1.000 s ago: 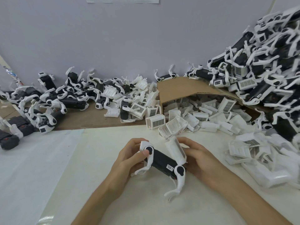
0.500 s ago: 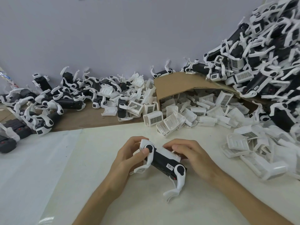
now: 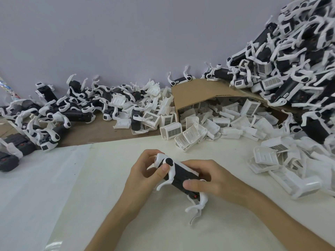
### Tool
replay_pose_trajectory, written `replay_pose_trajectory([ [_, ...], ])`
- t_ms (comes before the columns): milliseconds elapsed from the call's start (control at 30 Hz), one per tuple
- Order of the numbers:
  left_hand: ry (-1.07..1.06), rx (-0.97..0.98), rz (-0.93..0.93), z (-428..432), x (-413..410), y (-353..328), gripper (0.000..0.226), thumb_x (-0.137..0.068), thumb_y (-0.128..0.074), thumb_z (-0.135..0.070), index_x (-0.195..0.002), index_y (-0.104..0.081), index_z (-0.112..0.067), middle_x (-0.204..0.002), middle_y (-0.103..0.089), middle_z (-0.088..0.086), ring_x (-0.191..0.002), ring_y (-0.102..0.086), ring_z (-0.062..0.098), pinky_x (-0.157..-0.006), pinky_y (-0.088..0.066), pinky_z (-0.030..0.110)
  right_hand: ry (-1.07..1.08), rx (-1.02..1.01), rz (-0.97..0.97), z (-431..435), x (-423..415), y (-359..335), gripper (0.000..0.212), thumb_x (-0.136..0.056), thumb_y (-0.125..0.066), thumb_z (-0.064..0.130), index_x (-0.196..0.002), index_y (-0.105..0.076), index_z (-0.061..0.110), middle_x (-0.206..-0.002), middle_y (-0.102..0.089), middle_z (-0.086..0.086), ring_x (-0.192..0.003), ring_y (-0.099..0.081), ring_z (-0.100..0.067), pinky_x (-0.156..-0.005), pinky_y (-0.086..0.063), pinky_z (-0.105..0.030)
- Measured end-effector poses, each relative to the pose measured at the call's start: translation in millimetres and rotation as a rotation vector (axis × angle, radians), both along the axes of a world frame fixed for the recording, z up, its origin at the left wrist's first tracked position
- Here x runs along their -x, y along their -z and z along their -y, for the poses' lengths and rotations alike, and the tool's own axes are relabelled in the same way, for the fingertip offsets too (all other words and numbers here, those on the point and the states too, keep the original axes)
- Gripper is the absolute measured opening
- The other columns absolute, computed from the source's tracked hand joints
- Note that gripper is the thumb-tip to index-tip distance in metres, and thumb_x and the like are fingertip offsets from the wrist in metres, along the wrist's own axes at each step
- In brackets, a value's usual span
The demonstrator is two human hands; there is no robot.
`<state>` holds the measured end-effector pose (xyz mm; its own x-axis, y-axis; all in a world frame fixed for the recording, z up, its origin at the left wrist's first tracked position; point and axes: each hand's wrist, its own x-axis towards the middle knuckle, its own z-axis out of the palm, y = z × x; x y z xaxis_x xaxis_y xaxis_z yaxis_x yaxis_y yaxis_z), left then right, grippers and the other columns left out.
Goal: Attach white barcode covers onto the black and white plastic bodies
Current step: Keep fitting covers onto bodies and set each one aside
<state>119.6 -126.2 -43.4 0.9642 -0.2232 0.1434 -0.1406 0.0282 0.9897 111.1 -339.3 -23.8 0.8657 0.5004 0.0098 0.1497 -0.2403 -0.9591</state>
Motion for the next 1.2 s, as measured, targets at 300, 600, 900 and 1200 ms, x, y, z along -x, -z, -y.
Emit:
replay_pose_trajectory([
  [300, -0.03, -0.02, 0.089, 4.5, 3.7, -2.3, 0.028, -0.081, -0.072, -0.039, -0.099, -0.059, -0.023, -0.1, -0.07, 0.001, -0.088, -0.071, 0.02, -0.073, -0.056, 0.028, 0.07, 0.077, 0.044, -1.5, 2.3, -0.1, 0.038, -0.072, -0.08, 0.027, -0.109, -0.07, 0.029, -0.089, -0.071, 0.004, -0.082, -0.066, -0.015, -0.078, -0.055, -0.036],
  [600, -0.068, 0.066, 0.227, 16.0, 12.6, -10.3, 0.033, -0.069, -0.077, -0.037, -0.094, -0.058, -0.028, -0.095, -0.068, -0.004, -0.074, -0.067, 0.012, -0.063, -0.049, 0.018, 0.142, 0.13, 0.312, 1.2, 6.1, -4.6, 0.032, -0.076, -0.078, 0.022, -0.106, -0.071, 0.029, -0.077, -0.064, 0.002, -0.067, -0.057, -0.016, -0.062, -0.046, -0.03],
  [900, -0.028, 0.025, 0.271, 11.4, 11.6, -16.5, 0.042, -0.07, -0.082, -0.038, -0.105, -0.058, -0.036, -0.103, -0.068, -0.006, -0.081, -0.071, 0.017, -0.068, -0.053, 0.021, 0.221, 0.171, 0.612, 2.0, 4.7, -0.6, 0.032, -0.08, -0.078, 0.017, -0.107, -0.065, 0.028, -0.08, -0.061, 0.01, -0.071, -0.057, -0.015, -0.061, -0.045, -0.022],
  [1200, 0.019, 0.059, 0.196, 10.9, 12.1, -12.8, 0.048, -0.077, -0.076, -0.037, -0.115, -0.052, -0.018, -0.106, -0.064, 0.0, -0.085, -0.068, 0.017, -0.068, -0.051, 0.021, 0.293, 0.144, 0.56, -1.9, 2.0, 2.0, 0.053, -0.074, -0.08, 0.018, -0.124, -0.065, 0.032, -0.105, -0.068, 0.016, -0.099, -0.065, -0.009, -0.078, -0.047, -0.013],
])
